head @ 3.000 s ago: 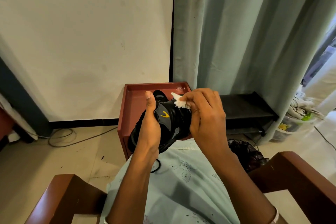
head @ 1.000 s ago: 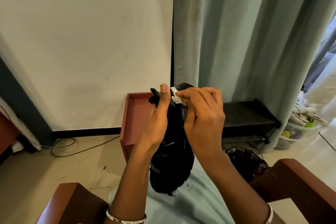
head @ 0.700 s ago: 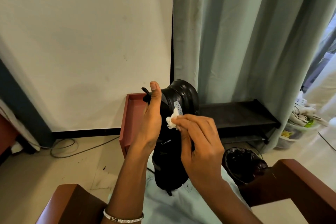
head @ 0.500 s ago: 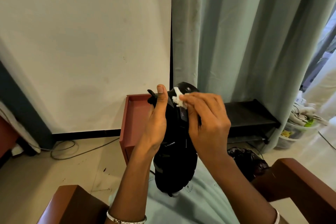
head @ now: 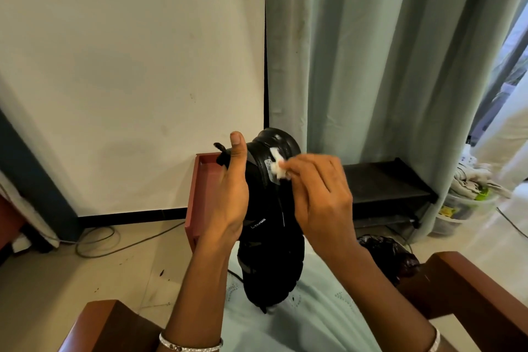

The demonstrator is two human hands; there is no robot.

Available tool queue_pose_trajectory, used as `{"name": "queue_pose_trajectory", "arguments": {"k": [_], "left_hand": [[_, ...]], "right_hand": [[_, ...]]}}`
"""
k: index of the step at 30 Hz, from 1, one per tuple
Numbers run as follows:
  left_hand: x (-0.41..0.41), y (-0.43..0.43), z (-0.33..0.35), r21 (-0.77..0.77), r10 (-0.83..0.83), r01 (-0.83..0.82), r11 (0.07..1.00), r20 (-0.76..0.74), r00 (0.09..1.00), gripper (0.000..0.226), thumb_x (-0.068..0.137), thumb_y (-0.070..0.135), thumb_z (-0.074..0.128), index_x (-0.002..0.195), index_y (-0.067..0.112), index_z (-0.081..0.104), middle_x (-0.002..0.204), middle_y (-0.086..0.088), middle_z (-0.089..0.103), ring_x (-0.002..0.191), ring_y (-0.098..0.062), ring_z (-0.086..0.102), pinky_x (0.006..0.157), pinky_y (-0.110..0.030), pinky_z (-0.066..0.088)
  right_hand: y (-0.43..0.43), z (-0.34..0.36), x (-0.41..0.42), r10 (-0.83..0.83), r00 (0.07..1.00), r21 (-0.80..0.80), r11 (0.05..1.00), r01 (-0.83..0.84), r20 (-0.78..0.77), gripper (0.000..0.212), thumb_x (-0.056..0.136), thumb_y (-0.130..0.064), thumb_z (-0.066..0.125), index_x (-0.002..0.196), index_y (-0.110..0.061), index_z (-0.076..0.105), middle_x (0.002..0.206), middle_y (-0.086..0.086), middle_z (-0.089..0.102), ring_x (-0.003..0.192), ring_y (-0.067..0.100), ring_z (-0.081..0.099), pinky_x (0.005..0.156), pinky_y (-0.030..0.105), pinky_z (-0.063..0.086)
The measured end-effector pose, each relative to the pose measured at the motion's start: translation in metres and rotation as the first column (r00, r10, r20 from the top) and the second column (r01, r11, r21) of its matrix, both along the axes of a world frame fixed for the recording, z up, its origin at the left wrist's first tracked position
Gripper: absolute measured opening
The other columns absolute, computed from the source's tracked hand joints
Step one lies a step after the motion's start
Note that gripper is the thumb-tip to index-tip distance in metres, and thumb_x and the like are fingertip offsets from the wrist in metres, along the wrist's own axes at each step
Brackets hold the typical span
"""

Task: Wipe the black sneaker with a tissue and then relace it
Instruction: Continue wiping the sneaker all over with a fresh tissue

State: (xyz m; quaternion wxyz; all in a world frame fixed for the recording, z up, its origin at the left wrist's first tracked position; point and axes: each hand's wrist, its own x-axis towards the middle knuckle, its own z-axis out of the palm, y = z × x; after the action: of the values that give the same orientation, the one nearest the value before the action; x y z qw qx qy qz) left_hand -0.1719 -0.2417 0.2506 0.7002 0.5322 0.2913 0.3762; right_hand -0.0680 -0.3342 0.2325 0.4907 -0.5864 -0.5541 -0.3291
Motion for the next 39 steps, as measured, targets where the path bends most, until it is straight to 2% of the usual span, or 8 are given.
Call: {"name": "queue_pose_trajectory", "arguments": {"k": [3, 7, 13, 18, 26, 32, 36, 39], "left_hand": [[0.003, -0.004, 0.000, 0.041, -0.030, 0.029, 0.999, 0.016, 0.999, 0.100, 0.064, 0.094, 0.048, 0.139, 0.029, 0.053, 0.143, -0.006, 0.055, 0.135, -0.026, 0.048, 0.114, -0.052, 0.033], [0.002, -0.001, -0.004, 0.049, -0.019, 0.019, 0.999, 0.007, 1.000, 0.104, 0.063, 0.096, 0.046, 0.141, 0.027, 0.051, 0.145, -0.006, 0.053, 0.137, -0.025, 0.046, 0.115, -0.052, 0.032], [-0.003, 0.010, -0.010, -0.009, 0.099, -0.100, 0.995, -0.059, 0.993, 0.106, 0.051, 0.103, 0.045, 0.126, 0.031, 0.064, 0.129, -0.012, 0.064, 0.122, -0.033, 0.059, 0.108, -0.057, 0.041], [0.001, 0.006, -0.009, 0.009, -0.022, 0.022, 1.000, -0.047, 0.999, 0.110, 0.054, 0.100, 0.048, 0.141, 0.033, 0.050, 0.147, -0.004, 0.050, 0.138, -0.026, 0.044, 0.115, -0.054, 0.031], [0.000, 0.000, -0.013, 0.030, -0.031, 0.031, 0.999, -0.003, 1.000, 0.103, 0.063, 0.096, 0.047, 0.142, 0.030, 0.049, 0.146, -0.005, 0.051, 0.138, -0.028, 0.044, 0.114, -0.056, 0.031], [-0.001, 0.013, -0.015, -0.064, 0.082, -0.082, 0.995, -0.008, 0.997, 0.107, 0.053, 0.100, 0.049, 0.136, 0.033, 0.055, 0.142, 0.000, 0.056, 0.134, -0.025, 0.049, 0.112, -0.054, 0.036], [0.004, 0.011, -0.015, -0.074, 0.037, -0.037, 0.997, -0.010, 0.999, 0.109, 0.053, 0.100, 0.048, 0.138, 0.032, 0.053, 0.145, -0.004, 0.053, 0.137, -0.027, 0.045, 0.114, -0.054, 0.032], [0.007, 0.008, -0.012, -0.065, -0.001, 0.002, 0.998, 0.020, 1.000, 0.106, 0.056, 0.099, 0.048, 0.140, 0.034, 0.052, 0.147, -0.004, 0.050, 0.138, -0.028, 0.044, 0.115, -0.055, 0.030]], "right_hand": [[0.009, 0.018, 0.009, -0.065, 0.998, -0.001, 0.998, 0.065, 0.009, 0.013, 0.091, 0.004, 0.065, 0.102, 0.001, 0.072, 0.101, 0.013, 0.068, 0.096, 0.024, 0.058, 0.093, 0.017, 0.041], [0.004, 0.008, 0.005, -0.066, 0.998, -0.049, 0.997, 0.067, 0.011, 0.015, 0.097, -0.003, 0.058, 0.101, 0.000, 0.072, 0.103, 0.012, 0.067, 0.098, 0.024, 0.058, 0.091, 0.025, 0.047], [-0.015, -0.028, -0.005, 0.033, 0.999, -0.080, 0.996, -0.034, -0.013, 0.042, 0.107, -0.024, 0.041, 0.096, 0.000, 0.074, 0.097, 0.011, 0.069, 0.095, 0.019, 0.060, 0.088, 0.030, 0.052], [-0.002, -0.001, 0.011, -0.002, 1.000, -0.022, 1.000, 0.002, 0.000, 0.011, 0.094, -0.002, 0.064, 0.098, 0.002, 0.073, 0.098, 0.013, 0.067, 0.091, 0.025, 0.060, 0.089, 0.023, 0.047], [-0.001, 0.009, 0.015, -0.015, 0.996, -0.009, 1.000, 0.015, -0.092, 0.012, 0.094, -0.002, 0.060, 0.099, -0.002, 0.071, 0.102, 0.011, 0.063, 0.094, 0.022, 0.058, 0.089, 0.016, 0.044], [-0.020, -0.029, 0.003, 0.041, 0.994, -0.074, 0.996, -0.049, -0.104, 0.042, 0.107, -0.025, 0.041, 0.097, -0.001, 0.073, 0.098, 0.011, 0.066, 0.091, 0.023, 0.062, 0.087, 0.024, 0.051], [-0.010, -0.008, 0.012, 0.014, 0.994, -0.033, 0.999, -0.018, -0.108, 0.015, 0.096, -0.004, 0.057, 0.098, -0.001, 0.072, 0.098, 0.011, 0.065, 0.091, 0.022, 0.060, 0.089, 0.017, 0.045], [0.002, 0.018, 0.017, -0.007, 0.991, -0.001, 1.000, 0.007, -0.131, 0.013, 0.092, 0.004, 0.062, 0.099, -0.002, 0.071, 0.098, 0.010, 0.064, 0.091, 0.021, 0.059, 0.085, 0.017, 0.046]]}}
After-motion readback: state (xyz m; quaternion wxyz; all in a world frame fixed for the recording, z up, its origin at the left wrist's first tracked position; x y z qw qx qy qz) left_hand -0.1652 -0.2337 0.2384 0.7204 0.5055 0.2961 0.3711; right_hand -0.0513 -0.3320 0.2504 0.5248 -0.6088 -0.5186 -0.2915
